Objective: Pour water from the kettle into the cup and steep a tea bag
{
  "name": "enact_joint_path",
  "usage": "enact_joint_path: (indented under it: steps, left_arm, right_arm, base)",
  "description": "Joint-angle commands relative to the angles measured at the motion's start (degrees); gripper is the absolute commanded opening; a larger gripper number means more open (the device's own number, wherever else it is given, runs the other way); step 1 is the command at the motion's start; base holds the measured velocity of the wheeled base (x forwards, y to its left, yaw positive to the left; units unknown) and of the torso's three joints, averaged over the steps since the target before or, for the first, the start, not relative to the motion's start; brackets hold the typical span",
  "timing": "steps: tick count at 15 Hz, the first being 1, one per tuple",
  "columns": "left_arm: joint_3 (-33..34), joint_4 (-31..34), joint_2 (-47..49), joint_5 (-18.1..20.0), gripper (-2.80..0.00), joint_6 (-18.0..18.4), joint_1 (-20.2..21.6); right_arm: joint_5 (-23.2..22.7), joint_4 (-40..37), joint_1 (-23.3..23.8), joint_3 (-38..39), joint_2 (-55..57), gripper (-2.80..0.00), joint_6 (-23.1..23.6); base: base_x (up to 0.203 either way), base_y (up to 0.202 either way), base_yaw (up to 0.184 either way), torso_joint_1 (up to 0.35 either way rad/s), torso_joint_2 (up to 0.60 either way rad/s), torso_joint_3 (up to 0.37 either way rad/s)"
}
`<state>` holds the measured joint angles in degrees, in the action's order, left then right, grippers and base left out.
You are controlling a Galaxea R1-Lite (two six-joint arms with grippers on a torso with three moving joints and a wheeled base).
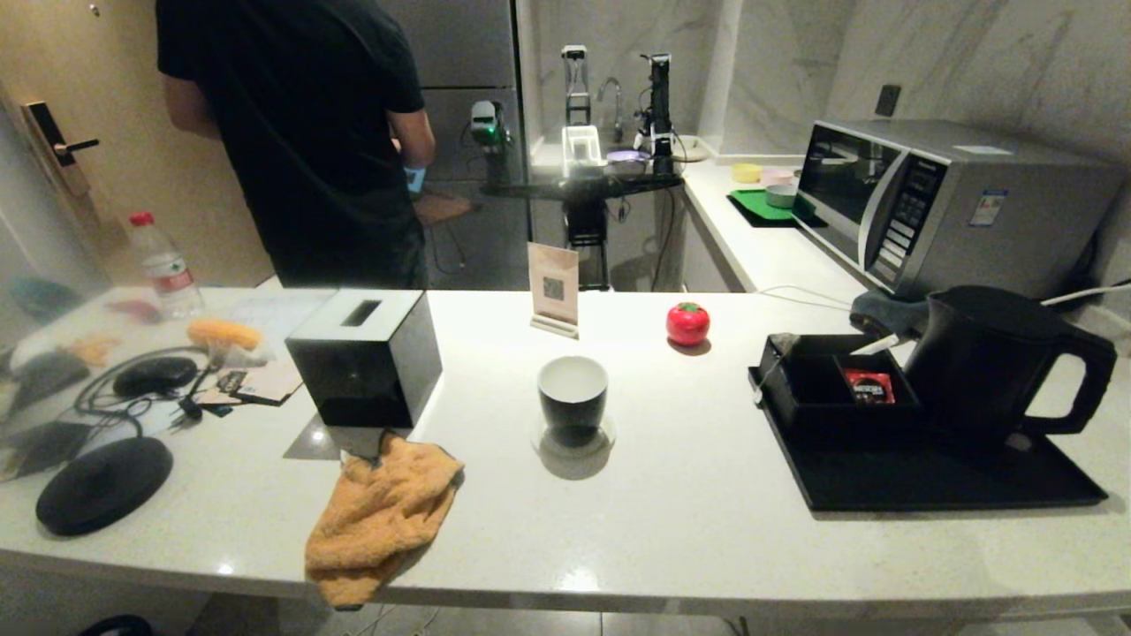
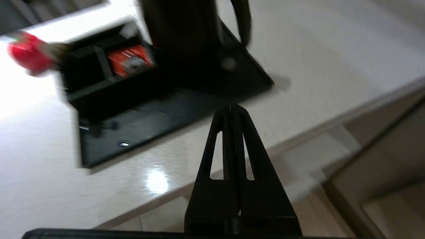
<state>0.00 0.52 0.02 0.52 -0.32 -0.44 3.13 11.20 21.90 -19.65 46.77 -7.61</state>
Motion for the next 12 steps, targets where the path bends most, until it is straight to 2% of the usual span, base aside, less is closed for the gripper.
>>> enact_joint_path:
  steps: [1, 5, 8, 10, 12]
  left_arm:
    - [0.00, 0.00, -0.02, 0.00, -2.80, -0.03, 0.00]
    - [0.00, 0.00, -0.02, 0.00, -2.80, -0.03, 0.00]
    - [0.00, 0.00, -0.02, -0.06, -2.80, -0.03, 0.00]
    - [0.00, 0.00, -0.02, 0.00, -2.80, -0.03, 0.00]
    - [0.00, 0.00, -0.02, 0.00, -2.80, -0.03, 0.00]
  right_arm:
    - [0.03, 8.93, 1.57, 4.20, 9.83, 0.00, 0.02]
    - [0.03, 16.72, 5.27, 5.58, 19.60, 0.00, -0.20]
    - [0.07, 25.45, 8.05, 5.60, 28.73, 0.00, 0.05]
    - [0.01, 32.72, 8.81, 5.45, 33.91, 0.00, 0.29]
    - [-0.05, 36.04, 9.02, 5.58, 36.70, 0.00, 2.00]
  base:
    - [0.000, 0.000, 0.000, 0.000, 0.00, 0.000]
    - [0.000, 0.000, 0.000, 0.000, 0.00, 0.000]
    - [0.000, 0.000, 0.000, 0.000, 0.00, 0.000]
    - [0.000, 0.000, 0.000, 0.000, 0.00, 0.000]
    - [0.000, 0.000, 0.000, 0.000, 0.00, 0.000]
